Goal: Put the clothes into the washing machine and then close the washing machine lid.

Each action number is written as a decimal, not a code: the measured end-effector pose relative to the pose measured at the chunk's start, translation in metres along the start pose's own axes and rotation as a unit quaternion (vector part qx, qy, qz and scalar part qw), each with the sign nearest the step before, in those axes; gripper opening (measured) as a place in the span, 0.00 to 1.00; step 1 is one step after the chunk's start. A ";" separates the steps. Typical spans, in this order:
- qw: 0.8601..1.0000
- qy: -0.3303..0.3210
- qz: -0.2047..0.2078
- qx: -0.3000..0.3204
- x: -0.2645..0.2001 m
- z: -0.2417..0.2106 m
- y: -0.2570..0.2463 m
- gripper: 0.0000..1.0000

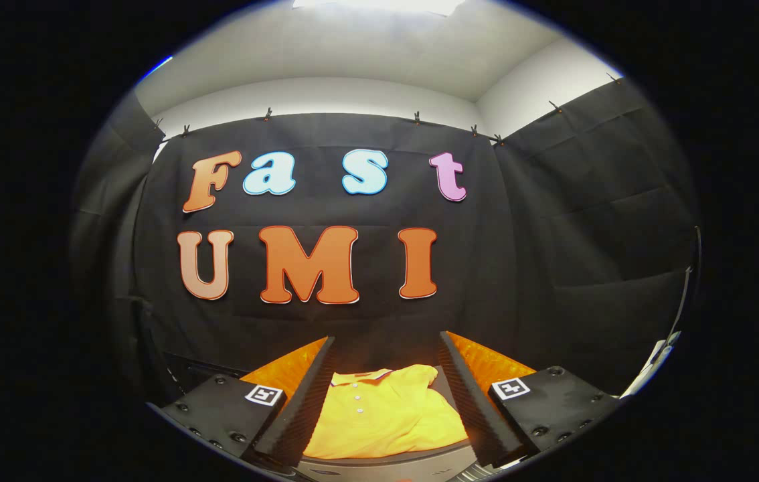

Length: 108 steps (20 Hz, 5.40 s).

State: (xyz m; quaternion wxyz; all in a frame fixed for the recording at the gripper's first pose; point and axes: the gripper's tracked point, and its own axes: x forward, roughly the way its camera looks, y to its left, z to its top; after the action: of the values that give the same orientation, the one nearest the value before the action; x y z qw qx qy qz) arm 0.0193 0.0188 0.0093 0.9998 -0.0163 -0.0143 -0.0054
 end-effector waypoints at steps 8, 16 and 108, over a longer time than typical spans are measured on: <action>1.000 0.012 0.004 -0.002 0.011 0.002 0.003 0.97; 0.991 0.106 0.070 -0.033 0.098 -0.034 0.056 0.97; 0.932 0.050 0.340 0.120 0.073 -0.051 0.447 0.07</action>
State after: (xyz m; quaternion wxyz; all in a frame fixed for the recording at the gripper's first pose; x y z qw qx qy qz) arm 0.0991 0.4633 -0.0540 0.9359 0.0997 0.0412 0.3354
